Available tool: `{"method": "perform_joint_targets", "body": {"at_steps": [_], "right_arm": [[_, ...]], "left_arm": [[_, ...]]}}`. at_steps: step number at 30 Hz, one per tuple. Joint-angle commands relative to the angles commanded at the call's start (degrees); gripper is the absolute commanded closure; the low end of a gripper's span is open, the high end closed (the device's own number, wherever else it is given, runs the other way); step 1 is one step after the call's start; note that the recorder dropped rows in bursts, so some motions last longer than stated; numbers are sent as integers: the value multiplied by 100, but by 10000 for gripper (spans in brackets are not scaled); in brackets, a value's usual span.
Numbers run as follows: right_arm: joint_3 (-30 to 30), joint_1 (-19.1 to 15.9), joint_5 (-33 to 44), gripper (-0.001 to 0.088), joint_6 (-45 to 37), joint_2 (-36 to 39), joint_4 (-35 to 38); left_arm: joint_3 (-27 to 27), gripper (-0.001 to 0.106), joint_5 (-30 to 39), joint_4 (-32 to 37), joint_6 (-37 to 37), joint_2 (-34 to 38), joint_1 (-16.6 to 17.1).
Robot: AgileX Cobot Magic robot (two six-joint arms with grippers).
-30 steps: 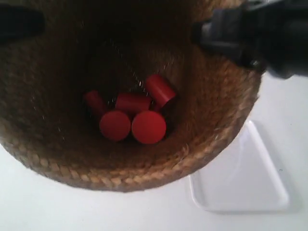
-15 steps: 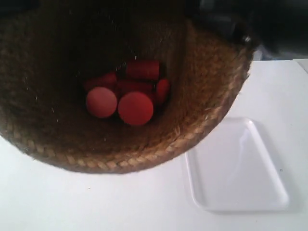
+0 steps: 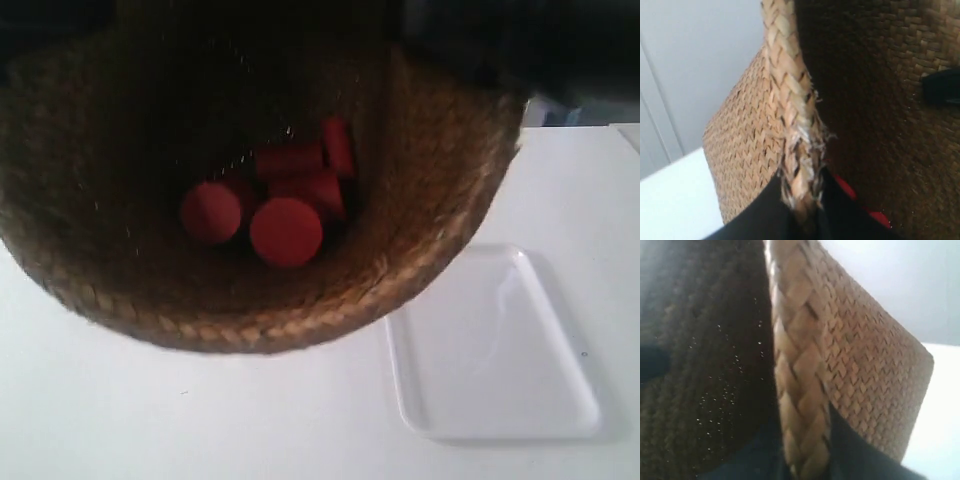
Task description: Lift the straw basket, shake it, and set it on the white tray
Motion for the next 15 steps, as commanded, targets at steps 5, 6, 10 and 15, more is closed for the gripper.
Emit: {"method": "perform_joint_targets", "body": {"at_steps": [5,6,10,15], "right_arm": [[-4,-138,522,868,194,798,167],[-138,-114,820,868,178,654,189],[-183,-24,519,868,117,19,137],[350,-85,-226,868,219,824,40]], "left_arm": [[127,1053,-4,-188,-131,479,-12],[-62,1053,182,-294,-127,343,-12],[-228,1053,191,-126,-127,-12,-12],[387,1053,-147,-118,-328,557,-12]]}}
